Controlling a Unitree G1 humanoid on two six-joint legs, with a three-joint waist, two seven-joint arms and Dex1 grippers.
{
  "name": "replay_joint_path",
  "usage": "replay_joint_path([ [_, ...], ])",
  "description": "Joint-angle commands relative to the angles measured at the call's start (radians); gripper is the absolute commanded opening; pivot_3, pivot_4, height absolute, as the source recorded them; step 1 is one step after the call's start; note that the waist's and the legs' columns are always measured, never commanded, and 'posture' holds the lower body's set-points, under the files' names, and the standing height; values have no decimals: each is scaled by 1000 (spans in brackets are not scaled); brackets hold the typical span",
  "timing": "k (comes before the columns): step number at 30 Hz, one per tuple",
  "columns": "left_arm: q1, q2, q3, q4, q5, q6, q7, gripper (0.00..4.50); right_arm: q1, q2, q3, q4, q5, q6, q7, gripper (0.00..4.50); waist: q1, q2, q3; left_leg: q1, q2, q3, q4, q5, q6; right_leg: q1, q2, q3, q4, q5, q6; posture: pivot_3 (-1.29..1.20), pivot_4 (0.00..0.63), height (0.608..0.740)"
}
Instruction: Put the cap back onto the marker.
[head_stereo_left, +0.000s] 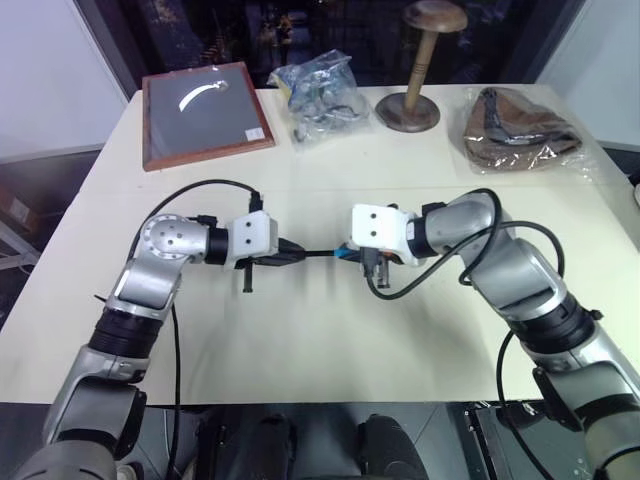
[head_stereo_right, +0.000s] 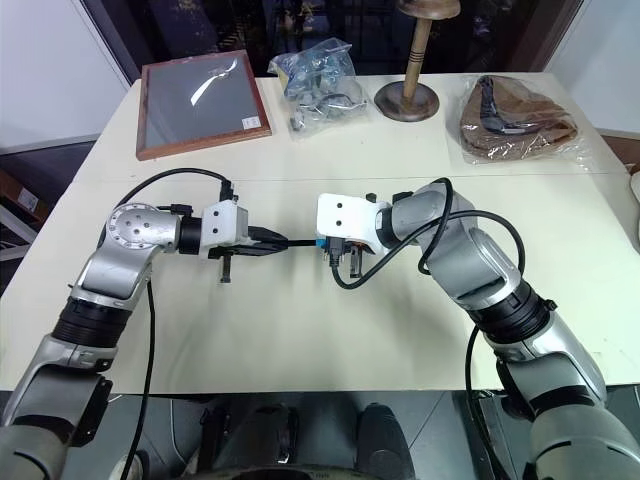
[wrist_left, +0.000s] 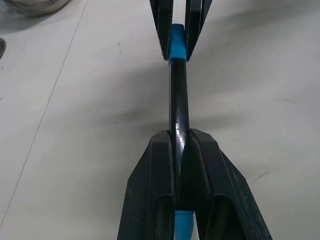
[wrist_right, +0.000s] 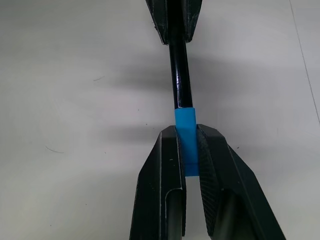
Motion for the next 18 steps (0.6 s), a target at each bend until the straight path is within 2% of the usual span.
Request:
replay_joint_path([
  [1,-1,-31,-22,-72,-34,-15,22,0,-26,34,-10,-61,59,-97,18,953,0,0,0,0,0,0,0,0,0,0,0,0,0,0,0,0,150,740],
  [2,6,-24,-20,-76,-35,-13,23,0,-23,26,-10,-54,54,-109,17,1300,0,0,0,0,0,0,0,0,0,0,0,0,0,0,0,0,150,740],
  [8,87,29,2,-151,-56,31,47,0,-4,-44,-37,-49,54,-125,20,4277,-1,0,0,0,0,0,0,0,0,-1,0,0,0,0,0,0,150,740],
  [9,96,37,4,-162,-59,41,53,0,-2,-55,-43,-54,60,-121,22,4397,0,0,0,0,0,0,0,0,0,-1,0,0,0,0,0,0,150,740],
  [14,196,67,59,-245,-60,153,159,0,48,-125,-144,-86,93,-74,-11,4397,2,0,0,0,0,0,0,0,0,0,0,0,0,0,0,0,150,740],
  [18,273,-3,160,-366,-86,418,388,0,127,-127,-238,-154,125,47,-91,4397,1,0,0,0,0,0,0,0,0,0,0,1,0,0,0,0,150,740],
])
